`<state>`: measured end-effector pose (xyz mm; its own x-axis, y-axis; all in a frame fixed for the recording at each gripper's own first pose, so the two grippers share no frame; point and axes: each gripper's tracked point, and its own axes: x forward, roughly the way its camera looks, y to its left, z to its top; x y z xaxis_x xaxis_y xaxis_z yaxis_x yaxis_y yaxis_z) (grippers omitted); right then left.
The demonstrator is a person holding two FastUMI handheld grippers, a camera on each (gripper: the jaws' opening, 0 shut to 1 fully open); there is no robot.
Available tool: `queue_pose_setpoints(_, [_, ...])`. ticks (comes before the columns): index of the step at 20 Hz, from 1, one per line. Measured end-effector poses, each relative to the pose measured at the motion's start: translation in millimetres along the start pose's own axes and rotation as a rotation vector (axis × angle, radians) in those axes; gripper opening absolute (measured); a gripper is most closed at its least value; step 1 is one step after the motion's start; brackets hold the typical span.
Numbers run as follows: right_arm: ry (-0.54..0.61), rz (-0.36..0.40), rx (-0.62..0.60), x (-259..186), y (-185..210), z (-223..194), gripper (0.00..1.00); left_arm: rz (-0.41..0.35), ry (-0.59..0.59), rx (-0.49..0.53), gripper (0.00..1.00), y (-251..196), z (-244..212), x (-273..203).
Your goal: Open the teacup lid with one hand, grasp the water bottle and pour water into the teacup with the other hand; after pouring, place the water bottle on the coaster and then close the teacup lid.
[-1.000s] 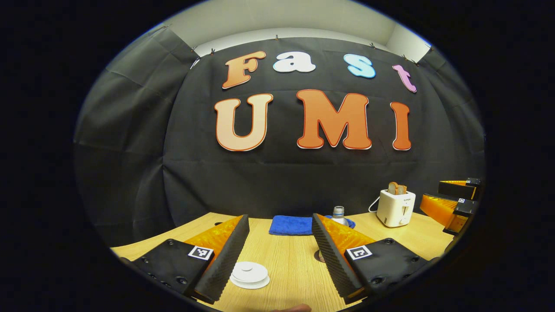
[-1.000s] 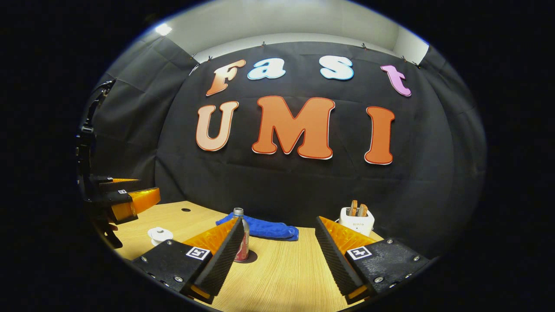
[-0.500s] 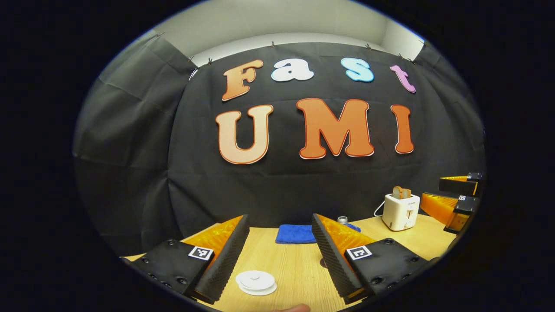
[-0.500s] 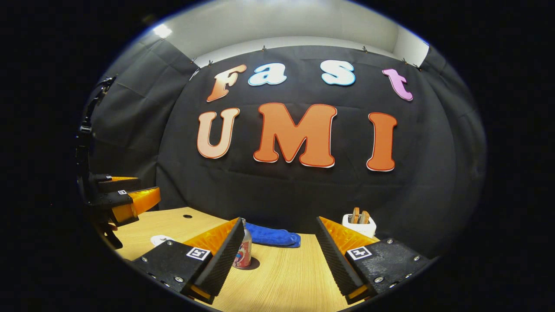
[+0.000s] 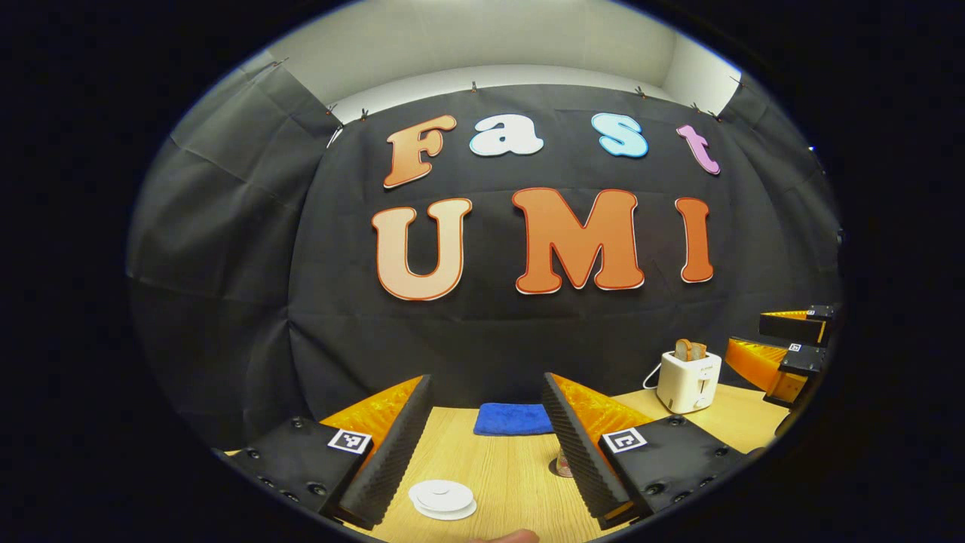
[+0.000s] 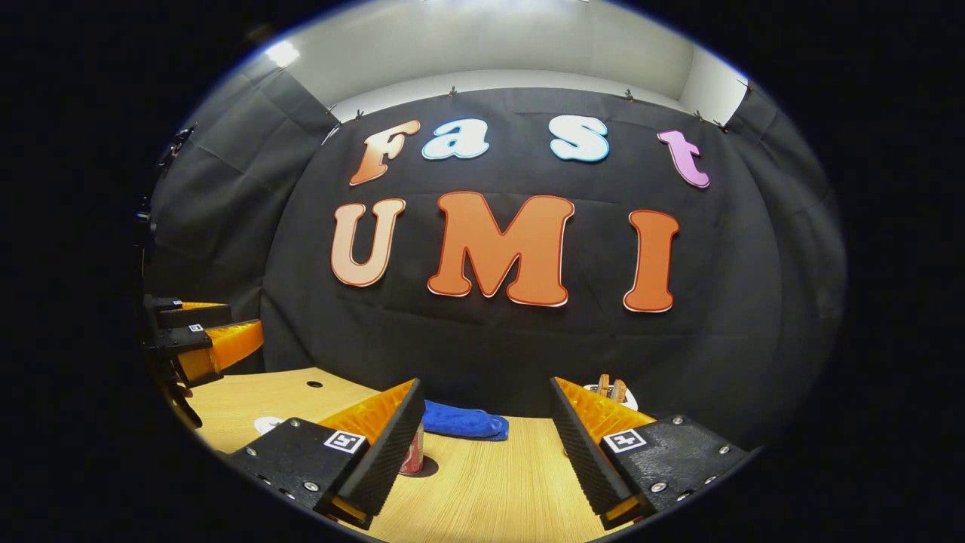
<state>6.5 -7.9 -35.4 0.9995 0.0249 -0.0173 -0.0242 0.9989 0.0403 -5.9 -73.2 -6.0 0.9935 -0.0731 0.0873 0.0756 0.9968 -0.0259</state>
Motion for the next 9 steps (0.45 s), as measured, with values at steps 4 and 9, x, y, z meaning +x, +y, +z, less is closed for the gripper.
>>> queue_pose_setpoints(4, [0.004, -0.012, -0.004, -2, -7, -2, 0.98, -0.003, 0.009, -0.006, 0.95, -2, 1, 2])
queue_pose_setpoints(9, [0.007, -0.02, 0.0, -5, -14, -2, 0.98, -0.011, 0.004, -0.022, 0.92, -6, 0, 3])
